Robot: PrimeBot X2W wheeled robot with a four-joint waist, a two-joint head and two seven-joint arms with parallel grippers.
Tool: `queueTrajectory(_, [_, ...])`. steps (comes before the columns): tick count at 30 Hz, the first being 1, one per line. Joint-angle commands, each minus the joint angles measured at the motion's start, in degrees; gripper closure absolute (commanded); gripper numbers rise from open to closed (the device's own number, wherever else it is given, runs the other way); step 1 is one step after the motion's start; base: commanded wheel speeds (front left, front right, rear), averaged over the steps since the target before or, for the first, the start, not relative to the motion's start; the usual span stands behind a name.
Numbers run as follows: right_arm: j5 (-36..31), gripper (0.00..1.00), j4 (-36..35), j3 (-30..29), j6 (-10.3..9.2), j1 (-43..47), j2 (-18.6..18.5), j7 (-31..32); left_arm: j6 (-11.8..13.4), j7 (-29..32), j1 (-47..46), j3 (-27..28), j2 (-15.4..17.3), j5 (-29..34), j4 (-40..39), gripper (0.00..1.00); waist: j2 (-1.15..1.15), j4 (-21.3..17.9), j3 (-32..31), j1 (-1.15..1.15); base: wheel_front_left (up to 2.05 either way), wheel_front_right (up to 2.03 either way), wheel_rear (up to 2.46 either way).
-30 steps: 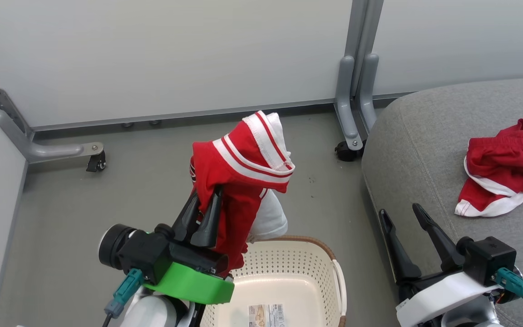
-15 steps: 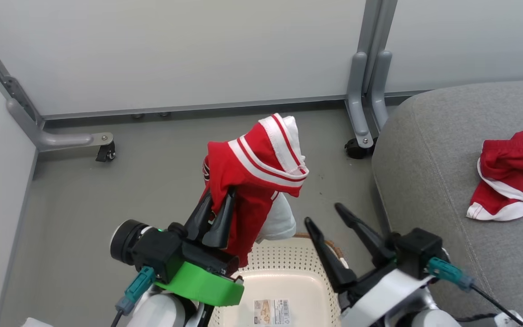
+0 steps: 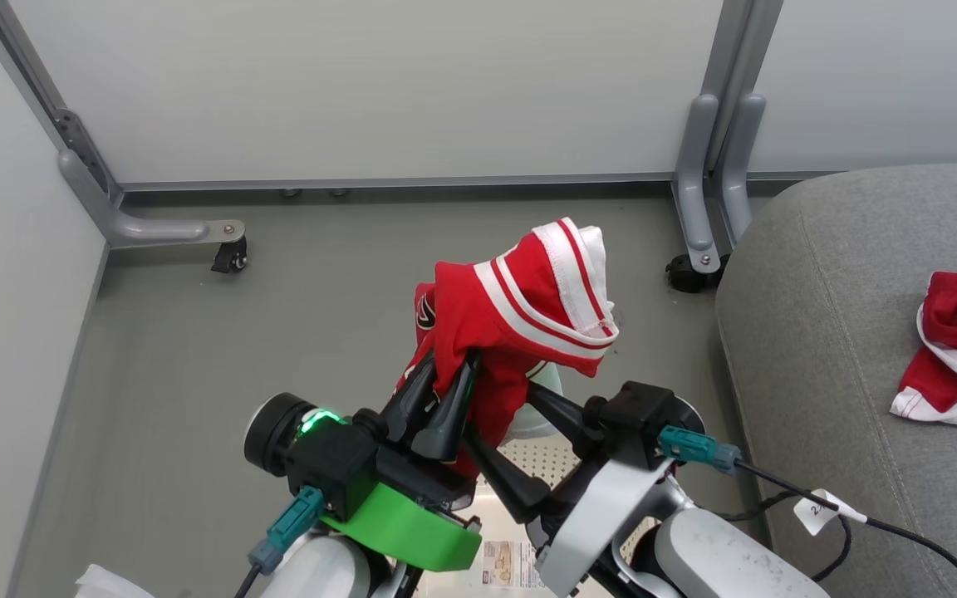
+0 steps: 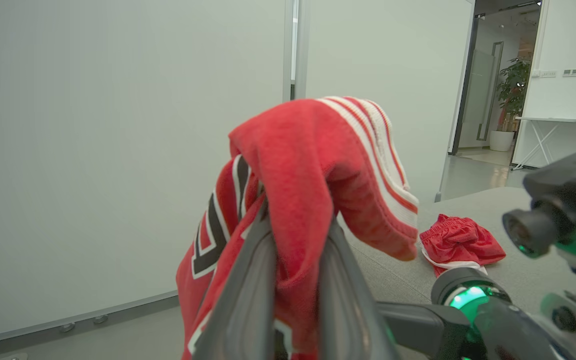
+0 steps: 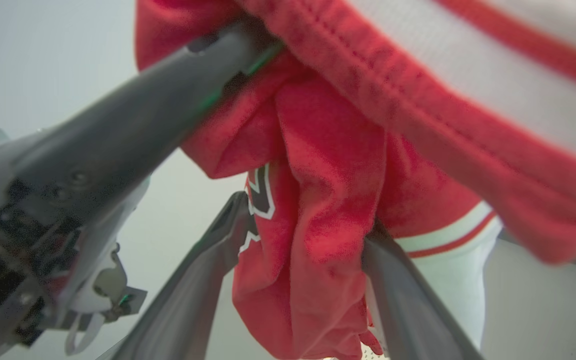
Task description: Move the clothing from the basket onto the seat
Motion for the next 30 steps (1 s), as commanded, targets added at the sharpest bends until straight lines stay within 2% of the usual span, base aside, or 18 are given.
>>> queueTrajectory(1, [0.9,0.00,0.9,0.8,0.00,-1.3,-0.1,-0.8,-0.2,-0.2,-0.8,0.0,-0.2,0.2,0.1,1.00,0.00,0.2,0.1,0.00,0.00,0.00,0.00])
queueTrajectory(2, [1.5,0.00,1.7,1.8,0.00,-2.2,0.0,-0.9,-0.2,-0.2,-0.8,-0.2,-0.3,0.2,0.1,1.00,0.00,0.2,0.1,0.00,0.00,0.00,0.00])
queueTrajectory(3, [1.8,0.10,2.3,2.3,0.00,-2.9,0.0,-1.2,-0.2,-0.2,-0.8,-0.2,-0.3,0.1,0.2,1.00,0.00,0.2,0.1,0.00,0.00,0.00,0.00])
queueTrajectory(7, [3.5,1.00,5.0,4.1,0.00,-5.3,0.2,-2.4,-0.2,-0.3,-0.8,-0.5,-0.3,-0.2,0.2,1.00,0.00,0.2,0.1,0.00,0.00,0.00,0.00])
queueTrajectory(24, [7.2,1.00,9.1,7.1,0.00,-9.2,-1.3,-5.6,0.4,-0.4,-0.8,-1.0,0.3,-0.3,1.1,1.00,0.00,-0.1,-0.4,0.00,0.00,0.00,0.00])
queueTrajectory(25, [7.4,1.00,9.2,7.1,0.00,-9.3,-1.3,-5.7,0.5,-0.2,-0.9,-1.0,0.4,-0.2,1.2,0.90,0.00,-0.1,-0.5,0.00,0.00,0.00,0.00])
queueTrajectory(26, [7.4,1.00,9.2,7.0,0.00,-9.3,-1.4,-5.9,0.7,-0.1,-0.9,-0.9,0.4,-0.2,1.3,0.55,0.00,-0.1,-0.5,0.00,0.00,0.00,0.00])
queueTrajectory(27, [7.5,1.00,9.3,7.0,0.00,-9.5,-1.5,-5.9,0.9,0.0,-0.9,-0.9,0.5,-0.1,1.3,0.00,0.00,-0.1,-0.5,0.00,0.00,0.00,0.00])
queueTrajectory(30, [7.6,1.00,9.7,6.4,0.00,-10.0,-1.6,-6.3,1.4,0.3,-1.1,-1.1,0.8,0.6,1.2,0.00,0.00,-0.2,-0.4,0.00,0.00,0.00,0.00])
